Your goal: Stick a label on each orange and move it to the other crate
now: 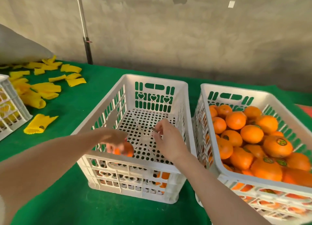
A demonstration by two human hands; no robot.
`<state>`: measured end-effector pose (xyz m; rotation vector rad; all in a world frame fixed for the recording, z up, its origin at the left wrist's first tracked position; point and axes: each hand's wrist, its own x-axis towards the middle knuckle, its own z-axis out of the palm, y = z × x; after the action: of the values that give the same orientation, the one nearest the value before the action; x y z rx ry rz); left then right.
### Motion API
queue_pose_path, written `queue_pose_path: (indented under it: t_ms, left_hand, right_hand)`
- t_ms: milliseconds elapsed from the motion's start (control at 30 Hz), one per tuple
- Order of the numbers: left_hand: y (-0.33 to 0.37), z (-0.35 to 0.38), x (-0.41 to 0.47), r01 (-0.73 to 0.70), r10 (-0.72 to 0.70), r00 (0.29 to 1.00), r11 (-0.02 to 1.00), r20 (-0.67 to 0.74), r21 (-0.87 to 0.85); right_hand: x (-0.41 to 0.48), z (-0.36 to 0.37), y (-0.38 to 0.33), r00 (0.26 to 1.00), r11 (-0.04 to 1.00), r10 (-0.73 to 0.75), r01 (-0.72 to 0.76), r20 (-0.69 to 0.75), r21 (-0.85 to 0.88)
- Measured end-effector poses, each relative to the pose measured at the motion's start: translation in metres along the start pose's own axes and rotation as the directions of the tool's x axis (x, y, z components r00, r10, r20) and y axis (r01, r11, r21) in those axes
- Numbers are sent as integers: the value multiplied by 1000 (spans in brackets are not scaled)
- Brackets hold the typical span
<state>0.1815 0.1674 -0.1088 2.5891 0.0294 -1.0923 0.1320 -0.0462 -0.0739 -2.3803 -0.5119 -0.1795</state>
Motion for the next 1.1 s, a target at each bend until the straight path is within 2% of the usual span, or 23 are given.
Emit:
queue_pose_path:
  t_ms: [33, 67, 133, 200, 267, 333, 433, 567, 633, 700, 767, 867, 933, 1033, 1100]
  left_hand:
    - [4, -6, -8, -65, 58, 998, 977, -37, -204]
    - [10, -11, -14, -169, 140, 985, 907, -102, -386]
    - [19, -20, -34, -326, 258, 945, 710, -200, -624]
    - [28, -20, -53, -447, 364, 890, 573, -276, -687]
    - [40, -17, -73, -510, 428, 844, 453, -323, -731]
    - [54, -11, -90, -534, 454, 813, 329, -365, -779]
    - [82, 4, -108, -510, 511, 780, 187, -361, -839]
    - [122, 30, -121, -343, 491, 811, -45, -319, -938]
    - [141, 43, -127, -300, 484, 817, -109, -315, -948]
    - [158, 55, -132, -292, 463, 831, -108, -308, -950]
    - [174, 64, -136, -278, 440, 860, -22, -259, -960]
    - [194, 76, -141, -212, 427, 891, 90, -155, -973]
    - [207, 84, -142, -178, 436, 893, 113, -112, -978]
    - [221, 96, -143, -176, 428, 899, 162, -91, -971]
    - [229, 104, -147, -208, 445, 885, 108, -140, -972]
  right_hand:
    - [1, -2, 0, 998, 999, 27, -26, -52, 32]
    - [2, -4, 1, 993, 995, 60, -51, -100, 90]
    - [1, -14, 1, 975, 949, 153, -99, -164, 300]
    - [-2, -29, 0, 958, 856, 240, -133, -156, 500]
    - [-8, -48, -3, 956, 772, 274, -152, -107, 617]
    - [-18, -69, -8, 973, 734, 218, -113, -74, 670]
    - [-38, -98, -11, 995, 744, 95, -41, -44, 667]
    - [-66, -129, -4, 999, 721, 40, -6, -33, 693]
    - [-78, -141, 2, 998, 712, 50, -10, -37, 702]
    - [-90, -149, 8, 997, 710, 58, -8, -47, 704]
    - [-102, -157, 15, 995, 730, 57, 13, -80, 683]
    - [-119, -163, 24, 994, 819, 36, 31, -105, 573]
    - [-128, -163, 26, 989, 893, 10, 57, -145, 446]
    - [-137, -166, 31, 971, 929, 17, 72, -237, 362]
    - [-142, -171, 35, 967, 926, 51, 48, -249, 375]
